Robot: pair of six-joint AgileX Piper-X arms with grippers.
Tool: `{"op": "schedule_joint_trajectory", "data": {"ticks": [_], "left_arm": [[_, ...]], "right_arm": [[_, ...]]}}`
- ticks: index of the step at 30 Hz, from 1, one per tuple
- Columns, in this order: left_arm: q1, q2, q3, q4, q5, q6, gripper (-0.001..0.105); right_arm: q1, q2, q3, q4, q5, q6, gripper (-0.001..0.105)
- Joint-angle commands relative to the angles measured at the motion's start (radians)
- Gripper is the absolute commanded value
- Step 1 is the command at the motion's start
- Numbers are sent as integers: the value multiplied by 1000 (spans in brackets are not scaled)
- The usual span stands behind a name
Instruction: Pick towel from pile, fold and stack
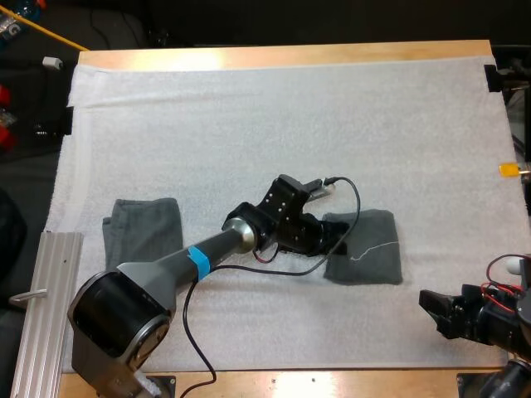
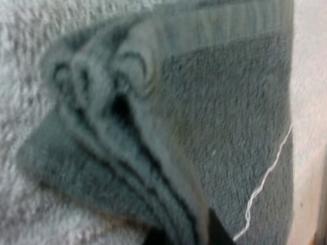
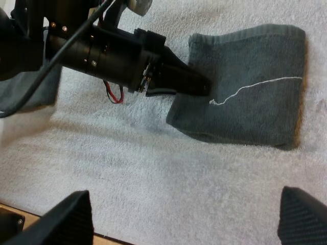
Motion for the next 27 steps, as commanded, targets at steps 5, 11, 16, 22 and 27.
{"op": "schedule_joint_trajectory", "data": {"ticks": [5, 11, 16, 22, 27], "left_arm": [[11, -85, -4, 48, -30, 98, 0], [88, -188, -8, 169, -43, 216, 0], [157, -248, -49, 416, -119, 401, 0], [247, -308, -98, 609, -202, 556, 0], [352, -321, -115, 738, -252, 653, 0]], "right_arm": [[-2, -1, 0, 4, -1, -11, 71], [-2, -1, 0, 4, -1, -11, 71], [-2, -1, 0, 4, -1, -11, 71], [-2, -1, 0, 4, -1, -11, 71], [-2, -1, 0, 4, -1, -11, 71]]}}
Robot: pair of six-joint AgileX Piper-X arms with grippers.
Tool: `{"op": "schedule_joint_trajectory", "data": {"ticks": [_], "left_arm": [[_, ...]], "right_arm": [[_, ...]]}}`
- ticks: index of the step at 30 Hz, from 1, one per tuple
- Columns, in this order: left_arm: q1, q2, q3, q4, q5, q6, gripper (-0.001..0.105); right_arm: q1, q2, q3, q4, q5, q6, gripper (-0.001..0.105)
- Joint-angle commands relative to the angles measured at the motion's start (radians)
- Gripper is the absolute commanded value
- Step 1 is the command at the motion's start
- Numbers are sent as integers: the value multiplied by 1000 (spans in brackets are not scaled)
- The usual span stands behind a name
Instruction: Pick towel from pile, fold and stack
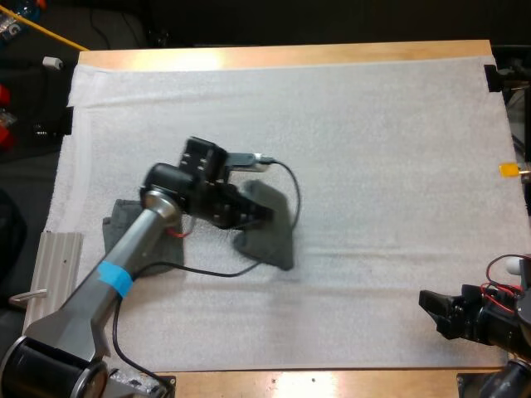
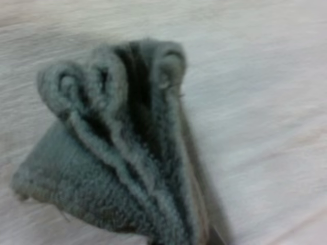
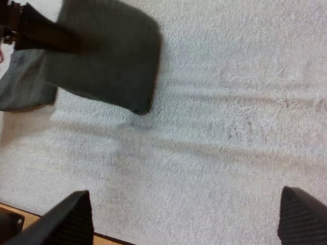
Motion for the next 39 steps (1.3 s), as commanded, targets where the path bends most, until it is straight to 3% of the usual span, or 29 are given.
{"op": "schedule_joint_trajectory", "data": {"ticks": [1, 5, 12, 17, 23, 39], "left_arm": [[26, -11, -7, 40, -12, 31, 0], [119, -20, -7, 120, -52, 106, 0], [260, -80, -36, 158, -74, 149, 0], [356, -112, -36, 196, -152, 181, 0], [404, -123, -39, 223, -227, 223, 0], [411, -123, -39, 220, -485, 250, 0]], "right_arm": [[-2, -1, 0, 3, -1, -11, 71], [-2, -1, 0, 3, -1, -11, 71], [-2, -1, 0, 3, -20, -11, 71], [-2, -1, 0, 3, -26, -11, 71], [-2, -1, 0, -13, -85, -11, 71], [-2, -1, 0, -20, -88, -11, 71]]}}
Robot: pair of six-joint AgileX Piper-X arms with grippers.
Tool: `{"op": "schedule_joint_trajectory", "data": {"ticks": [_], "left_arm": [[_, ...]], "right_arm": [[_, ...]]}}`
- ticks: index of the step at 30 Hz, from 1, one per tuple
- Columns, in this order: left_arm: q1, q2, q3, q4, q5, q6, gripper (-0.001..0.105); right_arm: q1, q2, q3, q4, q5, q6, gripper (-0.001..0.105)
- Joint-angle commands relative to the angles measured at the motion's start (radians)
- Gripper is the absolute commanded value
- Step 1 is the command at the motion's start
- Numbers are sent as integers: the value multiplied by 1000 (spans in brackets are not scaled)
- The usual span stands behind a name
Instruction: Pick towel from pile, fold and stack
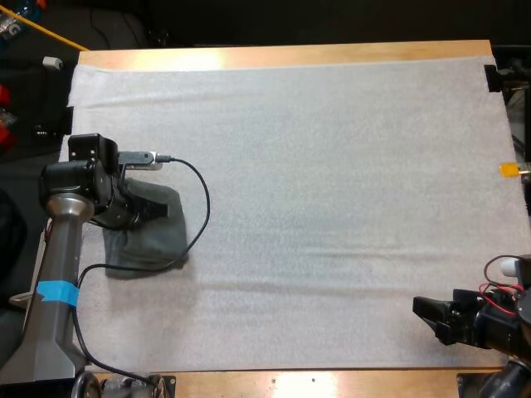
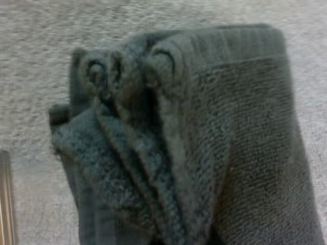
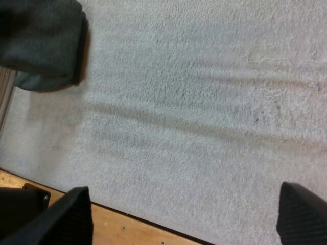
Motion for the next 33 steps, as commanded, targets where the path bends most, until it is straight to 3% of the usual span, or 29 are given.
{"op": "schedule_joint_trajectory", "data": {"ticks": [1, 16, 29, 33], "left_arm": [[0, -10, -9, 3, -29, 5, 0], [0, 1, -9, 10, -121, 20, 1], [0, 1, -9, 8, -194, 36, 49], [0, 1, -9, 6, -215, 36, 51]], "right_arm": [[-2, -1, 0, -8, -7, -11, 71], [-2, -1, 0, -8, -9, -11, 71], [-2, -1, 0, -41, -56, -11, 71], [-2, -1, 0, -54, -56, -11, 71]]}}
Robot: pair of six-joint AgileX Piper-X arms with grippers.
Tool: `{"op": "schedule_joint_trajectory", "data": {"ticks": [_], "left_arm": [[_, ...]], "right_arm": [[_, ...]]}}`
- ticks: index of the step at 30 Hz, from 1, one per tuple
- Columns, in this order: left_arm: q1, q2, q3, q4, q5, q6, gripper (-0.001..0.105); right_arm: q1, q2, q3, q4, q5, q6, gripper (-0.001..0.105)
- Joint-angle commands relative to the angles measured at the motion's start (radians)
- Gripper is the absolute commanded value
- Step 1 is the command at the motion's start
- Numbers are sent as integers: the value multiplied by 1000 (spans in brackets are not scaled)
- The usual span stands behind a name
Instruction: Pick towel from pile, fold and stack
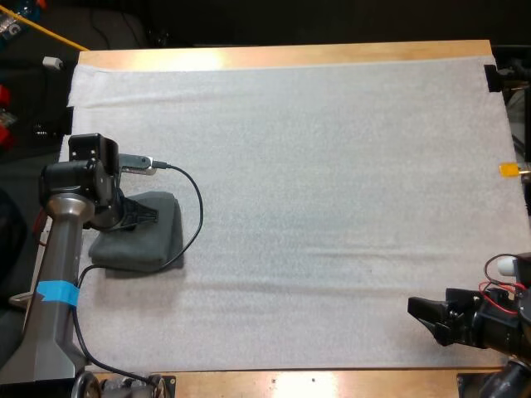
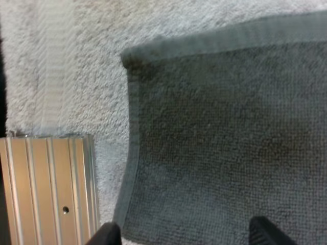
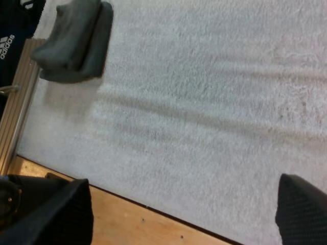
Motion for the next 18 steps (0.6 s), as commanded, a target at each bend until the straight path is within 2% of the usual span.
{"op": "schedule_joint_trajectory", "data": {"ticks": [1, 7, 12, 14, 18], "left_arm": [[0, 1, -9, 3, -15, 1, 51], [0, 2, 10, -33, 89, -8, 51], [0, 37, 82, -92, 109, -12, 51], [0, 69, 108, -114, 146, -12, 51], [0, 134, 116, -125, 172, -15, 51]], "right_arm": [[-2, -1, 0, -13, -9, -11, 71], [-2, -1, 0, -15, -9, -11, 71], [-2, -1, 0, -15, -32, -11, 71], [-2, -1, 0, -15, -69, -11, 71], [-2, -1, 0, -18, -109, -8, 71]]}}
